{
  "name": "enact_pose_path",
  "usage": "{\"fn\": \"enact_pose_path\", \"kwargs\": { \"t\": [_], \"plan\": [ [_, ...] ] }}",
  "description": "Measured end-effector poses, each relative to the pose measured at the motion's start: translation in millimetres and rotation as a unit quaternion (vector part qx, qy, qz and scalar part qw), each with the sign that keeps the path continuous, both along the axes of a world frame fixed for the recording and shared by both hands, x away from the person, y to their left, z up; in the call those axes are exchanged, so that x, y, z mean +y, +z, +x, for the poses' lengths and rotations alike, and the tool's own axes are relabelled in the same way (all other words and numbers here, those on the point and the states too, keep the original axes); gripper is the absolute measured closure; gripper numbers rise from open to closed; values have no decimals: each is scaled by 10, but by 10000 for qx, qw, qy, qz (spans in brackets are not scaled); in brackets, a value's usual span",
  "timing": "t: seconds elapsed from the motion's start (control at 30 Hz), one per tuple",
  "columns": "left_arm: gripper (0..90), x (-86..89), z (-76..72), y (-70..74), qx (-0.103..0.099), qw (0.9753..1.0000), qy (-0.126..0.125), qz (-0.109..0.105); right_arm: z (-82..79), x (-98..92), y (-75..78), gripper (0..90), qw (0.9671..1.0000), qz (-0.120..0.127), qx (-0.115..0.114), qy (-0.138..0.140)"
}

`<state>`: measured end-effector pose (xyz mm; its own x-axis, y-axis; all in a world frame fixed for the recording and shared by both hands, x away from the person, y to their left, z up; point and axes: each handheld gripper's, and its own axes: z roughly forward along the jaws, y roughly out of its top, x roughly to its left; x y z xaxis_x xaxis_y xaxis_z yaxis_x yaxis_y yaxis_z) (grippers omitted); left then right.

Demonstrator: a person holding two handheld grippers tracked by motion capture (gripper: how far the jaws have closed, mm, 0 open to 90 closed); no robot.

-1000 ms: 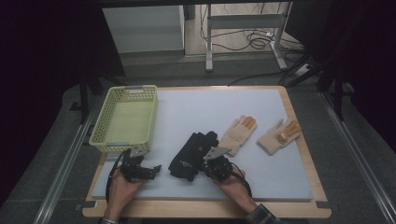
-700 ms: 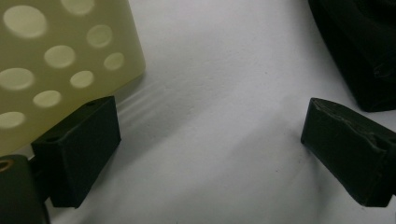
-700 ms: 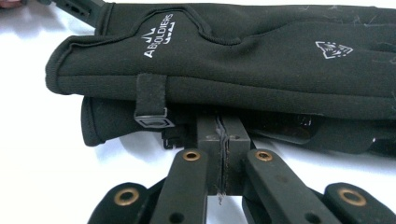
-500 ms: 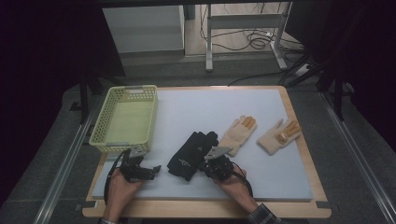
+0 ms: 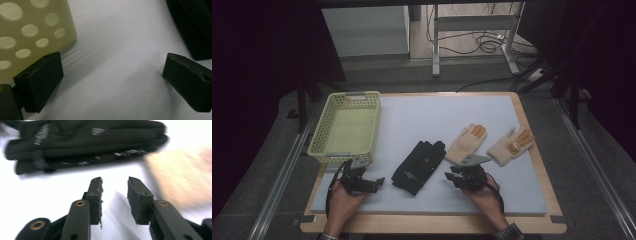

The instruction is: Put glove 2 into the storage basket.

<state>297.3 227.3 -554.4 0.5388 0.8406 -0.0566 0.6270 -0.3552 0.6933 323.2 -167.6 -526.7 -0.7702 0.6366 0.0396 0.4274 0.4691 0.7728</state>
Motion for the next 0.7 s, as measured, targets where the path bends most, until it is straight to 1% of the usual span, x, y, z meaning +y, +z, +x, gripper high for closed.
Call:
{"fn": "enact_pose_path", "kwargs": {
  "t": [0.13,0.27,0.37,0.43,0.47,0.5,0.53,0.57,0.63,0.7],
  "plan": [
    [30,1,0,-1,-1,10000,-1,1,25,-189,10,511,9997,-31,-74,-250],
    [30,1,0,-1,-1,10000,-2,1,38,-335,23,416,9988,-180,-153,-430],
    [30,2,0,-1,-1,10000,-2,-1,57,-425,-1,354,9980,-284,-144,-545],
    [30,2,0,-1,-1,10000,-2,-2,71,-465,-32,322,9972,-403,-159,-607],
    [30,1,0,-1,-2,10000,-2,0,82,-476,-51,307,9970,-432,-105,-632],
    [31,2,0,-1,0,10000,-2,-4,96,-483,-55,296,9973,-404,-37,-617],
    [31,2,0,-1,-2,10000,-4,-1,99,-484,-55,284,9973,-398,-21,-612],
    [31,3,0,0,-2,10000,-6,-5,98,-479,-56,277,9974,-405,-18,-594],
    [31,4,-1,1,1,10000,-9,-10,86,-458,-62,271,9969,-513,-98,-588],
    [32,3,-5,3,-10,10000,-8,-12,86,-458,-65,266,9968,-519,-104,-603]
  ]
}}
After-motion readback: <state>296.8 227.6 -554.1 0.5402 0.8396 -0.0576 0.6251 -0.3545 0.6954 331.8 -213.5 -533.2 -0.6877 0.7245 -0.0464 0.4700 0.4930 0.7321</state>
